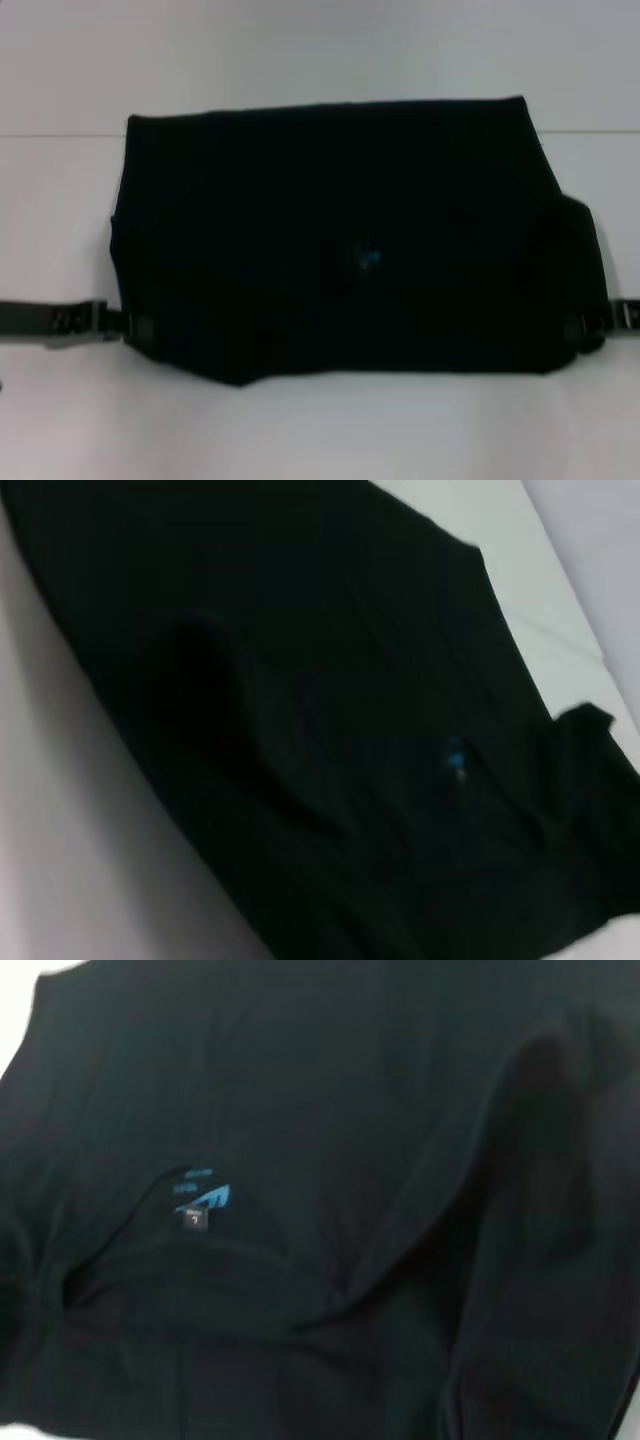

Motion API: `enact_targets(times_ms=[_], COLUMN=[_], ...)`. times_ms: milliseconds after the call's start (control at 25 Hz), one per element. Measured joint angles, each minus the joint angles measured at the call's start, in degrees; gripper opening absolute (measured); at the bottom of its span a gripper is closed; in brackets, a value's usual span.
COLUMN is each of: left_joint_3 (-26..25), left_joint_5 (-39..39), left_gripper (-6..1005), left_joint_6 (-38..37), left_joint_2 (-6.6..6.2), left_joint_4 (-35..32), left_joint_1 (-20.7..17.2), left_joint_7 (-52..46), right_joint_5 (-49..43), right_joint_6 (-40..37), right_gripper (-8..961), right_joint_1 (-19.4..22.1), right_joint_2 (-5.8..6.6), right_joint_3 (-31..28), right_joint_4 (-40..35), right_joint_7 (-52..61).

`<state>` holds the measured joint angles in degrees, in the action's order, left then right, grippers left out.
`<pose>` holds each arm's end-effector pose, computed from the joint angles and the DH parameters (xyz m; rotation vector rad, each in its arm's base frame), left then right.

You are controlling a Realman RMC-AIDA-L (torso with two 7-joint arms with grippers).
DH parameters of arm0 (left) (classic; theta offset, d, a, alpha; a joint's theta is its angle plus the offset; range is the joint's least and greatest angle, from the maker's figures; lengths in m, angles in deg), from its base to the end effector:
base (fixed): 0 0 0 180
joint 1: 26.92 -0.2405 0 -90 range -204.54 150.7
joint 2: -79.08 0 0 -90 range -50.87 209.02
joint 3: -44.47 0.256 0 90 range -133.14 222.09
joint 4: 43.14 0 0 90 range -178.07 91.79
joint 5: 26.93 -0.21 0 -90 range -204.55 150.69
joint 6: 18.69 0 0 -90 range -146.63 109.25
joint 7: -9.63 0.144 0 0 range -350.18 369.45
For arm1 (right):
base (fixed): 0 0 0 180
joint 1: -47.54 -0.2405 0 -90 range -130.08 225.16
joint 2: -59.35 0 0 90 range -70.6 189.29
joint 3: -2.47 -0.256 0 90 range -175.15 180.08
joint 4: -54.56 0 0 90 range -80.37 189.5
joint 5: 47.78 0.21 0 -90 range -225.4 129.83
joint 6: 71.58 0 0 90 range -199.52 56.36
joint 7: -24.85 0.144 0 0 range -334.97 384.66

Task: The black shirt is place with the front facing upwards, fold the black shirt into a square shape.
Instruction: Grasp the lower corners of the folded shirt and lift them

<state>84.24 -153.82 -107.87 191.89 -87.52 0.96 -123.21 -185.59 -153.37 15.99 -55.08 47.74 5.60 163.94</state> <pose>-0.3116 0.3276 0.0525 -2.2832 -1.7842 -0.4290 0.3057 0.3539 0.0442 -2.2266 1.6859 0.1223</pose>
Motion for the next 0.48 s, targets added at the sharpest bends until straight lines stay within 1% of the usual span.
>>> enact_targets(times_ms=[120, 240, 320, 400, 480], left_joint_3=[-0.30, -0.69, -0.87, -1.46, -2.47], left_joint_5=[-2.81, -5.12, -6.09, -6.79, -7.05], left_gripper=[51, 51, 51, 50, 50], left_joint_6=[-7.99, -14.88, -18.43, -21.14, -22.43], left_joint_2=[0.10, 0.49, 0.59, 0.39, -0.16], left_joint_4=[-3.99, -7.28, -8.34, -8.57, -8.18], left_joint_1=[-1.75, -3.22, -3.85, -4.63, -5.19], left_joint_7=[-1.03, -1.02, -0.67, 0.10, 0.90], right_joint_5=[-0.08, -0.23, -0.28, -0.34, -0.37], right_joint_6=[-6.53, -12.80, -16.87, -19.68, -21.31], right_gripper=[115, 114, 113, 112, 113], right_joint_1=[2.15, 3.79, 4.77, 5.71, 6.73], right_joint_2=[0.44, 1.13, 1.58, 1.69, 1.72], right_joint_3=[-1.20, -3.02, -4.01, -4.72, -5.46], right_joint_4=[-2.44, -3.81, -4.03, -4.22, -4.41], right_joint_7=[0.00, -0.54, -1.23, -1.61, -1.89])
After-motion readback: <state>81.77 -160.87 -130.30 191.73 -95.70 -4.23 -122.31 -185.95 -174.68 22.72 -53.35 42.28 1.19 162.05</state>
